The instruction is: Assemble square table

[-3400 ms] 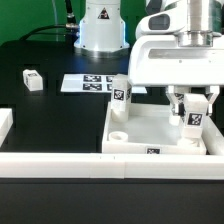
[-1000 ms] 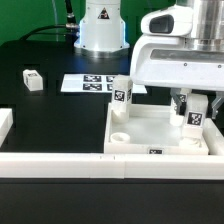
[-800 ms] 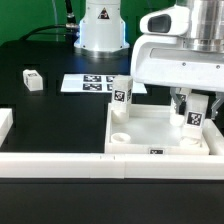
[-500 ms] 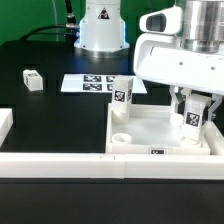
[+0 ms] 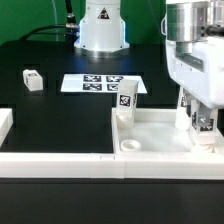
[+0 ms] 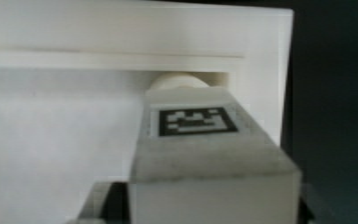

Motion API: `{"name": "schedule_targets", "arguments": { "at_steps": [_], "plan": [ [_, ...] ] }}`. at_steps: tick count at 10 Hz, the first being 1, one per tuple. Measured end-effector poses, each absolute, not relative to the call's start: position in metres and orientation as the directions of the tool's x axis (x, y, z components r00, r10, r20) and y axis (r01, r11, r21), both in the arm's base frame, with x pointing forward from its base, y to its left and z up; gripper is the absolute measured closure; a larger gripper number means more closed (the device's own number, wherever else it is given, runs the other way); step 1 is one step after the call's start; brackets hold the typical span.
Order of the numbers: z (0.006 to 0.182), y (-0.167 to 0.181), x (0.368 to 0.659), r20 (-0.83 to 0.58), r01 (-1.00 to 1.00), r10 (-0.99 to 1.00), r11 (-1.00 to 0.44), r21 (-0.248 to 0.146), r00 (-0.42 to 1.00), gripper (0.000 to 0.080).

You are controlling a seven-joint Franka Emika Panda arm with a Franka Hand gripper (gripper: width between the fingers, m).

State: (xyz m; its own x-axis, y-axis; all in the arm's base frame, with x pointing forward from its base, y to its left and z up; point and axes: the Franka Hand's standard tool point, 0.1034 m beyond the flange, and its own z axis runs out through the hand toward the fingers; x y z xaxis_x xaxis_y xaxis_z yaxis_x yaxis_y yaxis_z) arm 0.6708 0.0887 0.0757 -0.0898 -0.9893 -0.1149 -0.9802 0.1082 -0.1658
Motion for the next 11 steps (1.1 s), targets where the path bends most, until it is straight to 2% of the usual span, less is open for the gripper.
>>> {"name": "schedule_targets", "arguments": {
  "at_steps": [1,2,3,4,5,6,11],
  "plan": [
    [0.075,0.089,0.671,-0.118,-0.979,-0.988,0.114,-0.166,-0.096,0.045],
    [0.074,0.089,0.671,-0.114,-0.981,-0.991,0.095,-0.167,-0.077,0.0314],
    [0.074,0.089,0.67,-0.111,-0.983,-0.992,0.077,-0.168,-0.059,0.0314],
    [0.075,0.09,0.671,-0.111,-0.983,-0.992,0.074,-0.169,-0.056,0.0178],
    [0.078,0.098,0.672,-0.061,-0.972,-0.986,-0.145,-0.184,0.158,0.0178],
    [0.078,0.109,0.671,-0.039,-0.936,-0.951,-0.295,-0.193,0.307,0.0158],
    [0.076,0.109,0.669,0.022,-0.795,-0.812,-0.576,-0.192,0.583,0.0151]
  ]
}}
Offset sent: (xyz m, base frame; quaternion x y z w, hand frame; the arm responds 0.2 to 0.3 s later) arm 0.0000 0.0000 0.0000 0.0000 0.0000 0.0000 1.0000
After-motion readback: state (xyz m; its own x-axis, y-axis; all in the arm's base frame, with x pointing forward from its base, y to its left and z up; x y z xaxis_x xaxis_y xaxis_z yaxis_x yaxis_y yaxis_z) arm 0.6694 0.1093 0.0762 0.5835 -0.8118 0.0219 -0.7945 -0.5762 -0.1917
